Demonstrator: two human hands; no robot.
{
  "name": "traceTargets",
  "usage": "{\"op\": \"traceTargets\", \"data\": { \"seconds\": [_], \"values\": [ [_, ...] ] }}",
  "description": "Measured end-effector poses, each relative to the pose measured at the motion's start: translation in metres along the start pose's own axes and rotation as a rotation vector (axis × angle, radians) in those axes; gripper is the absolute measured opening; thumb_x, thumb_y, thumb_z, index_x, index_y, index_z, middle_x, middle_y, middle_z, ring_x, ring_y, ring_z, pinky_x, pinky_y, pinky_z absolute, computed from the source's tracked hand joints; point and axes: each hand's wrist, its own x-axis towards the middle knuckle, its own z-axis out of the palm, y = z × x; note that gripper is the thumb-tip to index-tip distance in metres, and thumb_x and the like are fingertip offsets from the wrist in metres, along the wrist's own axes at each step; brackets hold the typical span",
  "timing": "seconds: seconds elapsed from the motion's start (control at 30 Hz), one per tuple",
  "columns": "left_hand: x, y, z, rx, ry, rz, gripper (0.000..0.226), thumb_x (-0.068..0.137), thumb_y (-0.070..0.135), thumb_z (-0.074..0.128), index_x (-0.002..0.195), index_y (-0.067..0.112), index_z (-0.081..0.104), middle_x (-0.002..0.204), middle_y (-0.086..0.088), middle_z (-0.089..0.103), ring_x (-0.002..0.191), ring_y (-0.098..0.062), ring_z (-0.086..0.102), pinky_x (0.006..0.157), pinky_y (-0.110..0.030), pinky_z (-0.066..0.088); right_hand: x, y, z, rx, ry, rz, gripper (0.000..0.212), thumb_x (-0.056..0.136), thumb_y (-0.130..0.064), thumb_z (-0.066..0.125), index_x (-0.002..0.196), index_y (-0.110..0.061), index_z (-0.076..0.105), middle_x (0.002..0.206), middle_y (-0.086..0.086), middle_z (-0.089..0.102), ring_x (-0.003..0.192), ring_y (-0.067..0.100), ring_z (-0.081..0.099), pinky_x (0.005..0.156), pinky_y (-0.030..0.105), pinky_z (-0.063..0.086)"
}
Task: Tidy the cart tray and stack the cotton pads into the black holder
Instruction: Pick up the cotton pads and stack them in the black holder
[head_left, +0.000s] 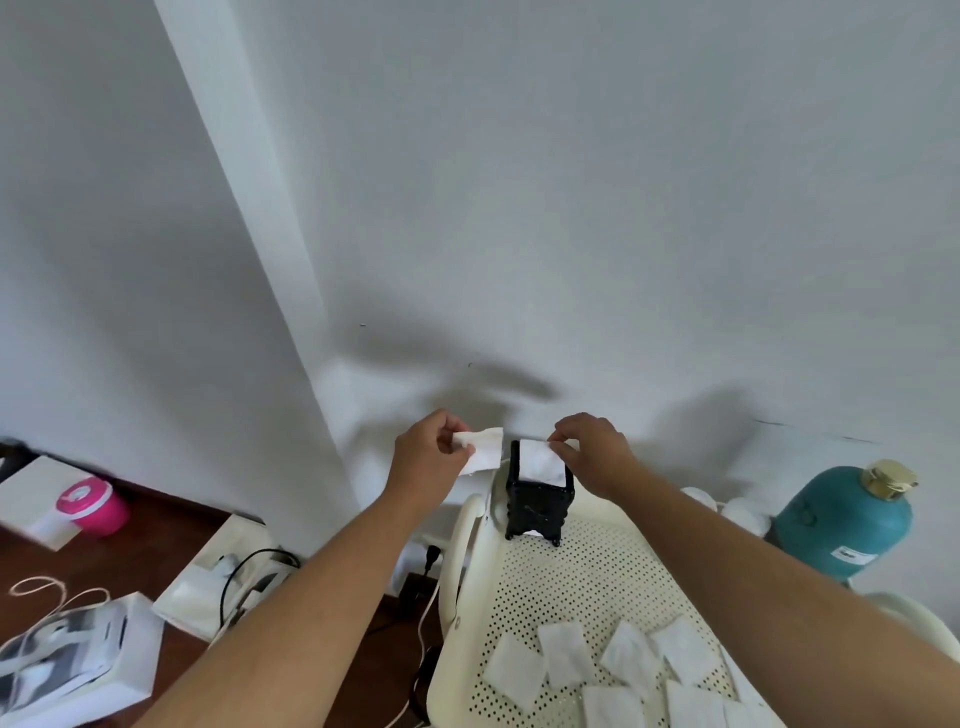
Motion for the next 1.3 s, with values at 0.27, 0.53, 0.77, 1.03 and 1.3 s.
{"op": "traceTargets", "data": {
  "seconds": [0.27,0.53,0.77,1.03,1.3],
  "values": [
    [-0.002,-0.007,0.005,-0.002,-0.007,-0.007,0.019,0.078,0.009,0.069,0.078,0.025,0.059,0.081,0.005,0.067,0.076,-0.013,0.061,0.063,-0.014,0.043,0.003,0.009,0.009,0.082,0.061,0.084,0.009,0.084,-0.032,0.064,0.082,-0.030,0.072,0.128,-0.009,0.058,0.116,0.017,0.051,0.098,0.041,0.037],
    [-0.005,-0.009,0.010,0.016,-0.017,0.007,0.014,0.077,0.007,0.069,0.083,0.018,0.063,0.076,0.006,0.064,0.070,-0.012,0.058,0.064,-0.014,0.044,0.004,0.008,0.015,-0.088,-0.056,0.060,0.018,0.089,-0.030,0.053,0.094,-0.029,0.071,0.140,-0.007,0.047,0.130,0.019,0.038,0.102,0.042,0.027],
    [-0.005,-0.006,0.014,0.011,-0.016,0.016,0.016,0.077,0.007,0.069,0.081,0.021,0.061,0.080,0.003,0.066,0.068,-0.011,0.057,0.062,-0.012,0.044,0.002,0.003,0.023,-0.127,0.067,0.033,0.011,0.082,-0.027,0.063,0.080,-0.030,0.073,0.130,-0.010,0.056,0.125,0.016,0.040,0.099,0.036,0.027],
    [-0.005,-0.008,0.019,0.004,-0.011,0.026,0.018,0.077,0.007,0.069,0.079,0.023,0.061,0.078,0.004,0.066,0.066,-0.010,0.056,0.061,-0.011,0.044,-0.001,0.012,0.025,-0.263,-0.008,-0.048,0.030,0.087,-0.031,0.042,0.079,-0.025,0.071,0.149,-0.003,0.039,0.141,0.020,0.022,0.108,0.041,0.021],
    [0.001,0.001,0.025,-0.051,-0.060,-0.001,0.019,0.081,0.002,0.062,0.090,0.019,0.060,0.090,-0.002,0.069,0.071,-0.009,0.059,0.057,-0.002,0.042,-0.002,0.003,-0.003,0.133,0.141,-0.060,0.035,0.085,-0.029,0.040,0.080,-0.021,0.073,0.129,0.000,0.058,0.124,0.021,0.042,0.102,0.037,0.033]
  ]
}}
